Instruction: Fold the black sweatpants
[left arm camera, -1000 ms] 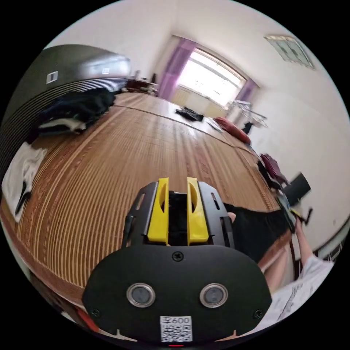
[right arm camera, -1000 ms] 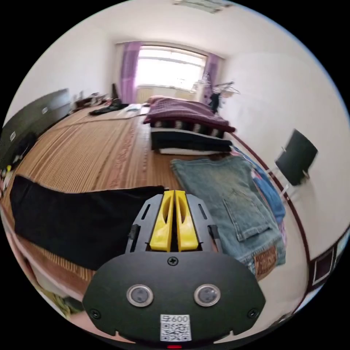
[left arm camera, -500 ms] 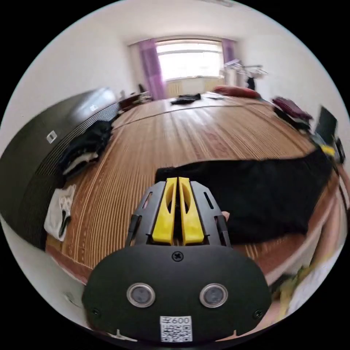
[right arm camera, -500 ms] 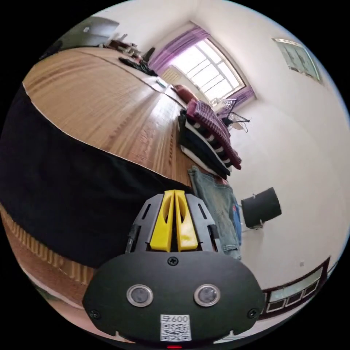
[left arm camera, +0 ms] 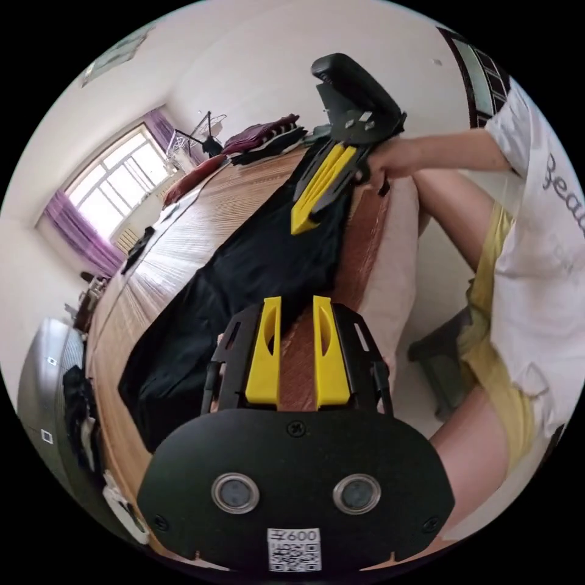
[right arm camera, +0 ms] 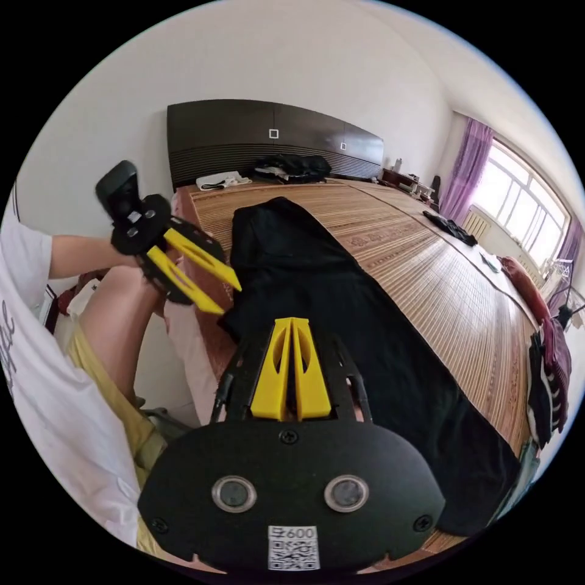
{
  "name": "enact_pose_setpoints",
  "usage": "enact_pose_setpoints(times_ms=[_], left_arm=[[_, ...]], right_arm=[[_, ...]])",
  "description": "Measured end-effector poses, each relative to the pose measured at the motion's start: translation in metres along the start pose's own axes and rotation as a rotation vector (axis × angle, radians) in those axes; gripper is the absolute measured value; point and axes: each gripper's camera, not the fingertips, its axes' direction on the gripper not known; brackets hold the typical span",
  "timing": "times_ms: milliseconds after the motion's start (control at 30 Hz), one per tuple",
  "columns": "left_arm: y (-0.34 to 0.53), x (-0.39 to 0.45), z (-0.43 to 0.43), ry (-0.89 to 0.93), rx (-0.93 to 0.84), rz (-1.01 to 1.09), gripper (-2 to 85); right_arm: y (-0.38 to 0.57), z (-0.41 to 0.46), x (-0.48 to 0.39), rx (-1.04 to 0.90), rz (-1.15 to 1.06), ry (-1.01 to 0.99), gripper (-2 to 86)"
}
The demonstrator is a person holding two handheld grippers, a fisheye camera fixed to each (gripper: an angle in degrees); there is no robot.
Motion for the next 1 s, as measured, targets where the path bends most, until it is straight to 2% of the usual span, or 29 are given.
enact_pose_setpoints(times_ms=[67, 167, 267, 333, 467, 600, 733, 1000], left_arm=[[0.008, 0.005, -0.004, -0.016, -0.038, -0.125, 11.5], [0.04, 0.019, -0.022, -0.108, 0.008, -0.364, 13.5], [0.076, 0.025, -0.027, -0.107, 0.074, -0.546, 12.4], [0.091, 0.018, -0.021, -0.104, 0.05, -0.61, 11.7], [0.137, -0.003, -0.034, -0.104, 0.131, -0.765, 6.2], [0.185, -0.028, -0.047, -0.084, 0.177, -0.9, 1.5], [0.218, -0.04, -0.06, -0.076, 0.21, -0.907, 0.5], [0.275, -0.054, -0.098, -0.092, 0.158, -0.794, 0.0]], right_arm=[[0.004, 0.011, 0.045, 0.0, 0.087, -0.029, -0.2], [0.007, 0.03, 0.108, -0.003, 0.143, -0.059, 3.5], [0.001, 0.065, 0.151, -0.071, 0.119, 0.02, 6.5], [0.0, 0.084, 0.171, -0.089, 0.095, 0.047, 6.5], [0.003, 0.13, 0.212, -0.238, 0.059, 0.017, 6.9], [0.02, 0.137, 0.239, -0.244, 0.044, -0.036, 5.6], [0.045, 0.133, 0.266, -0.229, 0.012, -0.048, 0.2], [0.072, 0.136, 0.314, -0.236, -0.012, -0.024, -0.8]])
